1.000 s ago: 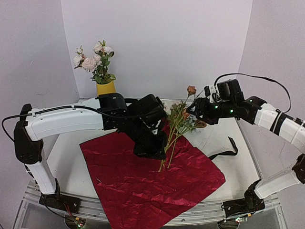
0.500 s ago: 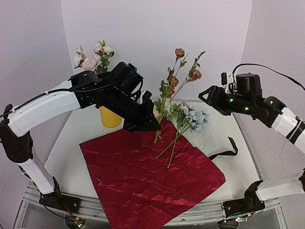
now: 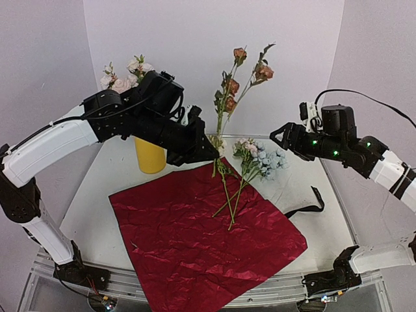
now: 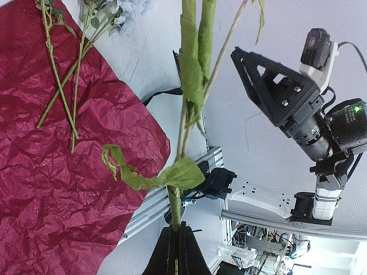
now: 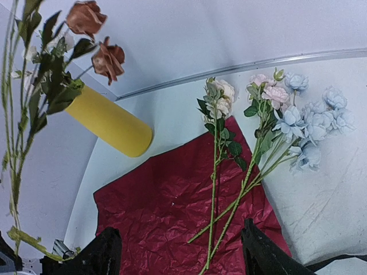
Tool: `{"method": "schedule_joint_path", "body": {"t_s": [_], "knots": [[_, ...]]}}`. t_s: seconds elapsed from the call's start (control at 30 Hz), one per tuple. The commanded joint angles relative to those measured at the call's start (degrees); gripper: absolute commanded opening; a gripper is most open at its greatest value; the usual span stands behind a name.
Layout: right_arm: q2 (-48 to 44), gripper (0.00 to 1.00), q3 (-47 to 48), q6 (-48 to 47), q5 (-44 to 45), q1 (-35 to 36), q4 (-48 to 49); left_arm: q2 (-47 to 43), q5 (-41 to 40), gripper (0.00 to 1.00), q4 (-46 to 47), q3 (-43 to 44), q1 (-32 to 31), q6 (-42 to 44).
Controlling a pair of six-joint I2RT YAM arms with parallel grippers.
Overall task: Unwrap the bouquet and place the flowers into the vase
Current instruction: Pick up the fake flower from the wrapping paper.
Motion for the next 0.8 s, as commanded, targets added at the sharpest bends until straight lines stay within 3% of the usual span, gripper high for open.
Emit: {"method": "schedule_joint_path", "body": {"t_s": [0.0, 0.17, 0.43, 0.6, 0.77], "knots": [[-0.6, 0.72, -1.3, -0.3, -2.5, -0.3, 2.4, -5.9, -9.9, 0.0, 2.4, 1.2, 0.1, 2.6], [0.8, 0.75, -1.9, -0.8, -12.1, -0.3, 9.6, -7.5, -18.0, 0.0, 3.4, 0.6, 0.1, 8.4], [8.4, 0.98, 4.0, 5.9, -32.6, -0.2, 22.4, -5.0, -15.6, 0.0, 9.1, -3.0, 0.1, 13.8], [11.4, 0.96, 7.9, 8.9, -35.2, 0.8, 24.9, -2.7, -13.8, 0.0, 13.1, -2.9, 0.0, 14.8], [13.0, 0.82, 9.1, 11.7, -36.3, 0.9, 26.7, -0.9, -11.8, 0.0, 15.8, -2.8, 0.1, 15.1]]}}
